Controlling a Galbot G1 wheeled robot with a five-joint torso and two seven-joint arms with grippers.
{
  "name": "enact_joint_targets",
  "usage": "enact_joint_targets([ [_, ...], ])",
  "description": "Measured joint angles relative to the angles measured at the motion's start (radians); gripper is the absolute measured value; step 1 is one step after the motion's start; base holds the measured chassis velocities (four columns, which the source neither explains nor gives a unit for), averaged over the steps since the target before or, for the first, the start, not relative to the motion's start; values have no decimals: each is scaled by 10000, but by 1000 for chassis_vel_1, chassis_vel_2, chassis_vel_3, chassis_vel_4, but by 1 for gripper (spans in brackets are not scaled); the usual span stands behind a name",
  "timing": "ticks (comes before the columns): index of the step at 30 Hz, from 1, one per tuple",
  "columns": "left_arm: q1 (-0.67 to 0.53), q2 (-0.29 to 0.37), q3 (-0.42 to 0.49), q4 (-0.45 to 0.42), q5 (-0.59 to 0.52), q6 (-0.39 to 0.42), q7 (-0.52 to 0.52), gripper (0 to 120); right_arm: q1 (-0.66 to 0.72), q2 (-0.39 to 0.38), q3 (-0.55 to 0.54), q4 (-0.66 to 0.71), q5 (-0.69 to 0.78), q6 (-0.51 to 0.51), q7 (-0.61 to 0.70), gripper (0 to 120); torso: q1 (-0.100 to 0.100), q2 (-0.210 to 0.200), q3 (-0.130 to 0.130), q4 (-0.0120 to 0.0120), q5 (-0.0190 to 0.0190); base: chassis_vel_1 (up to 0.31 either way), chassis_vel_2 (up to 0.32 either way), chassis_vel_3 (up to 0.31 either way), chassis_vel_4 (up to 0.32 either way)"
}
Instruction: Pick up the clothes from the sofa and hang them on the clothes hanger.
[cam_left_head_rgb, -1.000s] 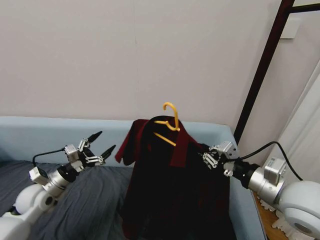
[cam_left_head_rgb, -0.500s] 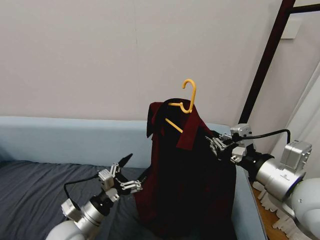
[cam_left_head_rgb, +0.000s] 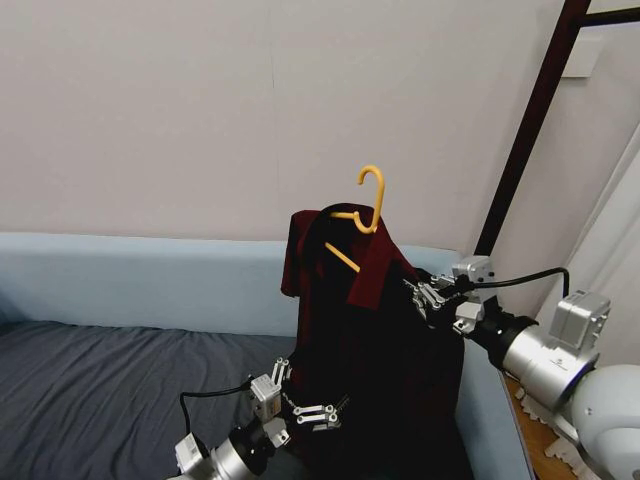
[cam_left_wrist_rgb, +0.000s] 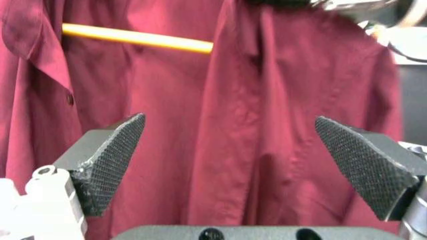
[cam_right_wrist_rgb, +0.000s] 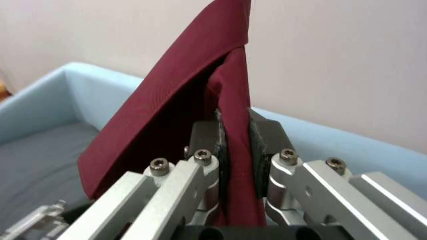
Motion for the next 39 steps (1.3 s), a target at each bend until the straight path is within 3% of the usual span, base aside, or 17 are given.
enact_joint_targets([
  [8, -1202, -343, 616, 546, -42, 32, -553, 100, 531, 347, -163, -569, 406, 458, -715, 8, 1, -2, 1, 1, -2, 0, 0, 0, 0],
  [12, -2351, -562, 1091, 920, -288, 125, -927, 100, 557, 852, -508, -656, 331, 510, -891, 8, 1, -2, 0, -1, -1, 0, 0, 0, 0],
  [19, -2820, -624, 1366, 1136, -347, 117, -1223, 93, 654, 1160, -726, -940, 87, 428, -954, 8, 2, -2, 1, 1, -1, 0, 0, 0, 0],
  [25, -2722, -453, 1258, 1190, -358, 3, -1227, 73, 658, 1169, -744, -1076, 15, 351, -966, 8, 1, -1, 0, 3, -2, 0, 0, 0, 0],
  [30, -2694, -377, 1015, 1252, -416, -134, -1213, 47, 637, 1171, -754, -1083, -50, 305, -1047, 8, 1, -1, 0, 1, -3, 0, 0, 0, 0],
  [34, -2611, -235, 805, 1198, -541, -215, -1157, 34, 607, 1157, -754, -1083, -109, 287, -1060, 8, 1, -1, 0, 1, -3, 0, 0, 0, 0],
  [36, -2602, -212, 767, 1187, -575, -224, -1139, 34, 605, 1152, -752, -1083, -114, 283, -1060, 8, 1, -1, 0, 1, -3, 0, 0, 0, 0],
  [39, -2662, 84, 432, 1154, -1060, -291, -827, 18, 631, 1092, -732, -1108, -135, 239, -1056, 8, 1, -2, 0, 1, -4, 0, 0, 0, 0],
])
